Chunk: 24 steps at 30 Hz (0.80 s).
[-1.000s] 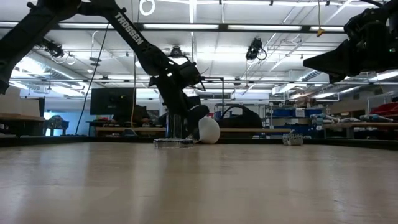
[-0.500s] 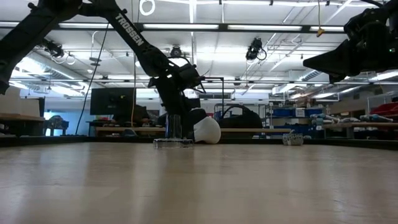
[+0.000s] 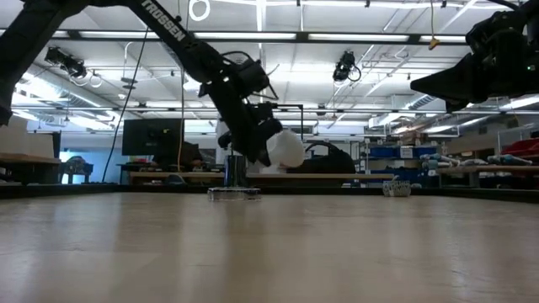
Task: Screw lightbulb
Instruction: Insert the light into the lamp socket
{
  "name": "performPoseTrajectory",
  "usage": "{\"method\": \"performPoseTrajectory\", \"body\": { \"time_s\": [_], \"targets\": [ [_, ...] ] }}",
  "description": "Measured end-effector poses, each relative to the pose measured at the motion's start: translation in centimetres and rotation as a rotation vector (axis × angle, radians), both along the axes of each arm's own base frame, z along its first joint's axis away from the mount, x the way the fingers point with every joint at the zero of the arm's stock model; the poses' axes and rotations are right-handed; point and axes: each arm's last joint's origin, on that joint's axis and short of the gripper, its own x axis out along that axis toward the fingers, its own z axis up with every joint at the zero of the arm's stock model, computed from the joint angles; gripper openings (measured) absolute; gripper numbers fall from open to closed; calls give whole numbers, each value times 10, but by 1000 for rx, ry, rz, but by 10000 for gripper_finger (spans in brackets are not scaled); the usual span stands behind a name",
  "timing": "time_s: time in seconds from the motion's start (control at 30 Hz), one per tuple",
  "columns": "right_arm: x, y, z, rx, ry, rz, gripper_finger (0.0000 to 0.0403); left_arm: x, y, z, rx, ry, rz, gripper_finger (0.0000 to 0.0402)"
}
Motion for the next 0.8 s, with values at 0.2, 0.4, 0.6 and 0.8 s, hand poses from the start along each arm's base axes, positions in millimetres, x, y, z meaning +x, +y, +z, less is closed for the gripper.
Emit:
{"method": "performPoseTrajectory", "body": {
  "time_s": [0.2, 0.4, 0.6, 0.8],
  "targets": [
    [0, 0, 0, 0, 1, -1, 19, 4, -16, 37, -8, -177, -130, 103],
    [0, 0, 8, 0, -81, -1, 19, 13, -33, 62, -45, -376, -333, 103],
    [-5, 0, 30, 57, -338, 13, 19, 23, -48, 72, -32, -476, -470, 103],
    [-5, -1, 36, 133, -416, 13, 19, 32, -63, 76, 110, -598, -671, 103]
  ]
}}
